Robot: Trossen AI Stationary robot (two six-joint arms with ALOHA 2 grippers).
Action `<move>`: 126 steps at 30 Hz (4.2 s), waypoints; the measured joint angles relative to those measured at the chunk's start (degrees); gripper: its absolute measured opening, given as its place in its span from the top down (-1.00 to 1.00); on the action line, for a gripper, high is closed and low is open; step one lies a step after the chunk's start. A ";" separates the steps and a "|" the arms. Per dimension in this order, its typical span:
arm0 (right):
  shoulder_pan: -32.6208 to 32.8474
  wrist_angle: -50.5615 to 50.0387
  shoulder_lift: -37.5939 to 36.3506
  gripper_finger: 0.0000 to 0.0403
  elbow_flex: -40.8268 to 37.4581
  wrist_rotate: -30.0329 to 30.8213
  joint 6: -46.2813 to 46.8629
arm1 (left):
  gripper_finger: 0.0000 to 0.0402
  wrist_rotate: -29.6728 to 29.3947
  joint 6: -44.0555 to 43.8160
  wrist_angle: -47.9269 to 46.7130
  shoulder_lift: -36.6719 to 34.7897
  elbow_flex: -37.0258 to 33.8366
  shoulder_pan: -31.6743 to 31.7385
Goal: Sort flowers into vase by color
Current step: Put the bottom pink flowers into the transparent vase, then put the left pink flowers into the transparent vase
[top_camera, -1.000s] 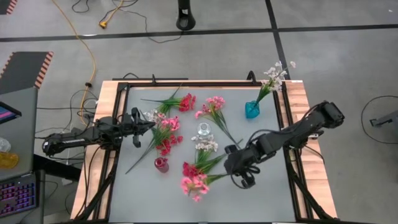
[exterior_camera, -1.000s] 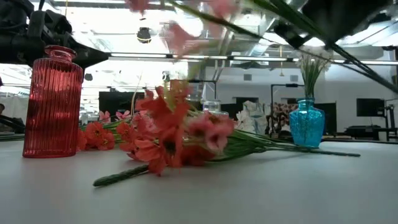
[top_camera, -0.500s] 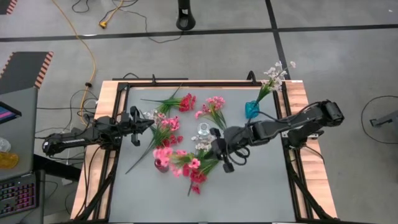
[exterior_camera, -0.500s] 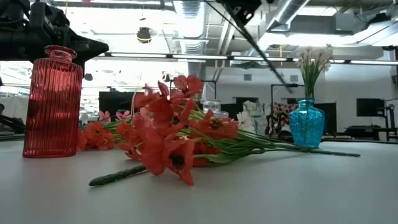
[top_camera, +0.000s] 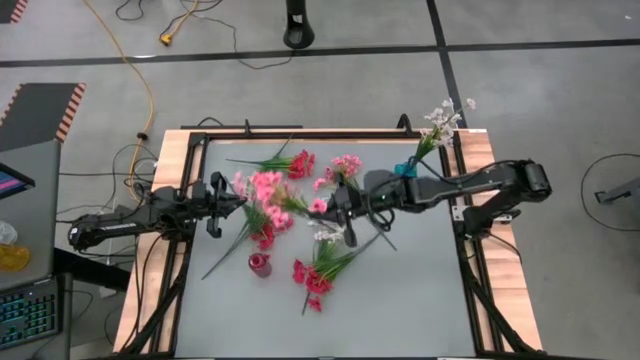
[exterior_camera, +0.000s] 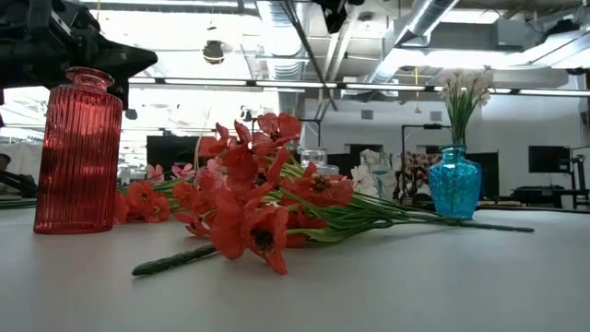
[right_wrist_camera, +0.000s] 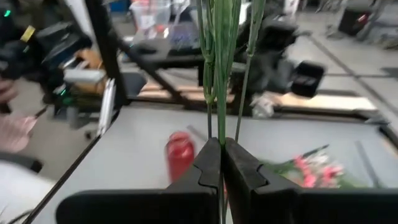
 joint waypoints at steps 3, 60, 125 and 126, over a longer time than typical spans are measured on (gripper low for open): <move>-1.50 1.70 0.05 0.82 0.00 0.01 -3.14 | 1.00 0.00 0.00 -0.39 0.00 0.00 0.02; 2.15 59.87 11.68 0.86 -24.98 28.50 -13.15 | 1.00 -0.48 -0.02 -0.58 0.00 0.00 0.00; 5.70 8.35 -8.10 -0.07 -24.79 39.01 -3.52 | 0.58 -4.99 -2.54 -29.18 0.76 12.65 0.00; 5.89 8.33 -8.34 -0.07 -24.79 39.00 -3.52 | 0.57 -5.39 -2.56 -29.98 1.36 13.50 0.00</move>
